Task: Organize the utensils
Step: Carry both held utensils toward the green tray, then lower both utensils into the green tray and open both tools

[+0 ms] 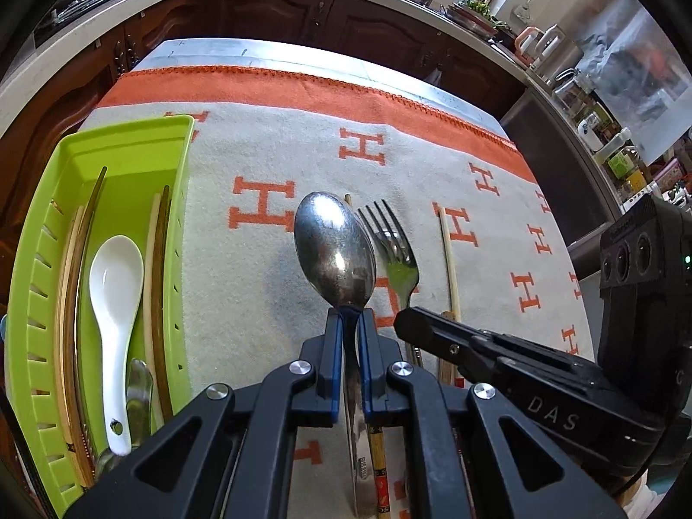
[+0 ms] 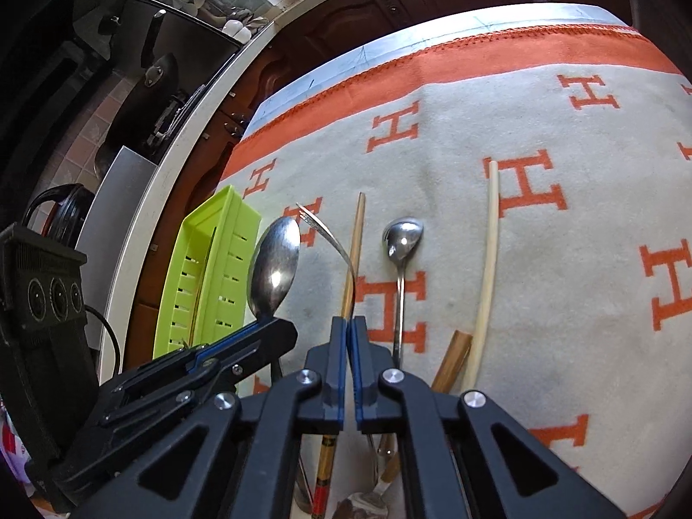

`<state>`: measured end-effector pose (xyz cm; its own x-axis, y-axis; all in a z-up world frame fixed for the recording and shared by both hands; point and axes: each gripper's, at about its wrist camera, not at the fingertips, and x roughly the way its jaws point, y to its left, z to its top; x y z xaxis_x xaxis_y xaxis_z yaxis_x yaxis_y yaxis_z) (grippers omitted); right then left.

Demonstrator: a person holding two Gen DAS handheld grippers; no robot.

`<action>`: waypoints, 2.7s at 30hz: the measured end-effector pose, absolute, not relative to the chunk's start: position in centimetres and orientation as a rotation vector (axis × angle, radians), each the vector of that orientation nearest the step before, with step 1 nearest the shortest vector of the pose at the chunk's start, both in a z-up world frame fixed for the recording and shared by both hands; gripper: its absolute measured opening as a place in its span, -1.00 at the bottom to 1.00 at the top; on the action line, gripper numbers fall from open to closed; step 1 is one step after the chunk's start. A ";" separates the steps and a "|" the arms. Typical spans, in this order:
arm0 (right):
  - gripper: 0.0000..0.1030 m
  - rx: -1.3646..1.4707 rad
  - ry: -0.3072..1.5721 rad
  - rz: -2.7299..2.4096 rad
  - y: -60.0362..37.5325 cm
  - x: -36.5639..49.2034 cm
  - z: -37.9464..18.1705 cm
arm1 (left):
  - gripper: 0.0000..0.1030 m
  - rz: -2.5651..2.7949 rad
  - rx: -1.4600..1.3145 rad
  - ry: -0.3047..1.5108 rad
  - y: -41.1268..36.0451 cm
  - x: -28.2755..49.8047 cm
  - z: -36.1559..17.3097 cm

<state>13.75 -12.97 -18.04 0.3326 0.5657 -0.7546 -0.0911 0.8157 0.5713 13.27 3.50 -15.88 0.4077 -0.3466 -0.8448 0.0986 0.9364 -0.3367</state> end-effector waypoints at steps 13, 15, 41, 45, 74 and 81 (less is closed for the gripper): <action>-0.96 0.491 1.138 0.536 -11.6 11.4 -16.0 | -0.92 -0.318 -0.297 1.009 5.7 9.6 -12.2; -0.96 0.486 1.128 0.553 -11.2 11.0 -15.3 | -0.92 -0.320 -0.306 0.989 6.3 8.9 -11.5; -0.96 0.384 1.068 0.764 -1.4 7.7 -8.2 | -0.98 -0.099 -0.304 0.843 19.4 -1.6 -3.1; -0.96 0.392 1.108 0.772 0.3 8.4 -9.6 | -0.98 -0.086 -0.269 0.880 19.6 -1.0 -3.9; -0.90 0.379 1.164 0.573 1.4 13.7 -14.8 | -0.56 -0.031 -0.216 1.026 17.3 9.1 -12.5; -0.90 0.323 1.141 0.573 0.9 12.6 -14.0 | -0.19 -0.013 -0.217 1.008 17.1 7.3 -11.7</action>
<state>12.58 0.91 -14.04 0.2964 0.5800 -0.7588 -0.2617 0.8134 0.5196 7.34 17.14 -11.71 0.5352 -0.1107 -0.8375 -0.0891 0.9784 -0.1863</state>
